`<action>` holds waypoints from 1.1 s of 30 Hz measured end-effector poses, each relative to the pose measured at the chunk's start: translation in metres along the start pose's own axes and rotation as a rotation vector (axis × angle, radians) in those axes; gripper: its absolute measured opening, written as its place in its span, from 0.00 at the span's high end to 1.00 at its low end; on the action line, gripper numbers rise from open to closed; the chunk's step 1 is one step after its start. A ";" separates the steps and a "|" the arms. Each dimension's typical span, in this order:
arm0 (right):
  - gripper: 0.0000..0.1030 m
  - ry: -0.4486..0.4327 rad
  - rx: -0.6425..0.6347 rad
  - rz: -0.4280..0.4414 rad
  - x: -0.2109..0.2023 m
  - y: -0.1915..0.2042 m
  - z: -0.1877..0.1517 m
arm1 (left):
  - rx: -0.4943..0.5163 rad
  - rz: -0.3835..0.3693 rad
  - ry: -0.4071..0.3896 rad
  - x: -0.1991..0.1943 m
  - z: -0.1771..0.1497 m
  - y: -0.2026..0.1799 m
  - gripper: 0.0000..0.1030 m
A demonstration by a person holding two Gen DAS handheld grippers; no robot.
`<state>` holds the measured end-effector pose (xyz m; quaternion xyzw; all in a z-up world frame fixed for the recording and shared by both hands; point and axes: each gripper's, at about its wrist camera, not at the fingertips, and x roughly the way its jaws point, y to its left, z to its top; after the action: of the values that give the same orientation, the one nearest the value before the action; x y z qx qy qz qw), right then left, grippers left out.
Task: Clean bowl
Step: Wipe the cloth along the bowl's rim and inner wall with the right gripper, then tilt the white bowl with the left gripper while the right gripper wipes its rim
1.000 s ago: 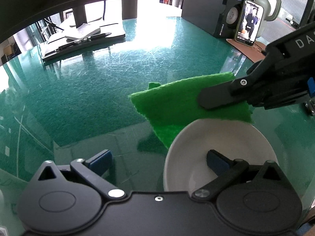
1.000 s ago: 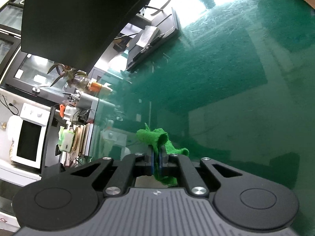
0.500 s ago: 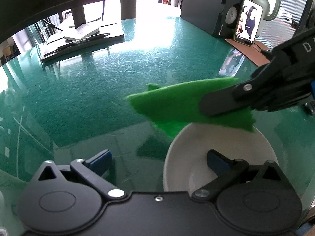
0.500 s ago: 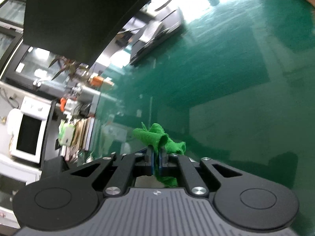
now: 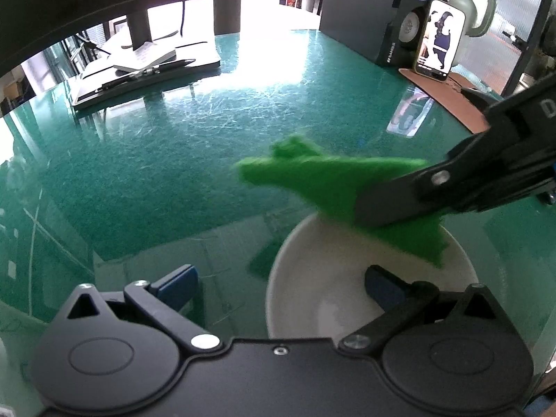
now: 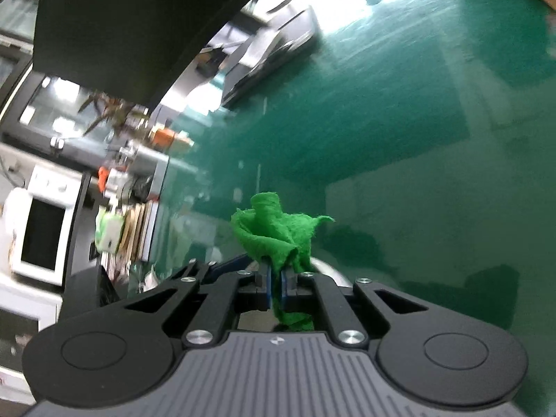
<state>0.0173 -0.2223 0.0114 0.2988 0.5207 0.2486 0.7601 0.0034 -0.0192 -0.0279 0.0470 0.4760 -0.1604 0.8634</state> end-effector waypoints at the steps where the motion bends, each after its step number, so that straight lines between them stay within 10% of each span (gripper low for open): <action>1: 0.92 -0.009 -0.004 0.002 -0.002 0.001 0.000 | -0.008 0.001 -0.002 -0.003 -0.002 0.002 0.00; 12: 0.92 -0.011 -0.111 0.023 0.006 0.015 0.027 | -0.100 0.004 0.002 -0.032 -0.033 -0.001 0.00; 17: 0.92 0.072 -0.192 0.026 0.028 0.028 0.048 | -0.170 0.021 -0.008 -0.038 -0.033 0.000 0.79; 28: 0.92 0.124 -0.128 0.043 0.001 -0.002 0.018 | 0.039 -0.027 -0.012 -0.030 -0.002 0.004 0.75; 33: 0.95 0.060 0.007 0.072 -0.023 -0.026 -0.021 | 0.130 -0.062 -0.009 -0.014 0.020 0.007 0.50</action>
<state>-0.0087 -0.2527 0.0018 0.3123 0.5332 0.2829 0.7336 0.0150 -0.0138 -0.0057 0.0874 0.4618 -0.2181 0.8553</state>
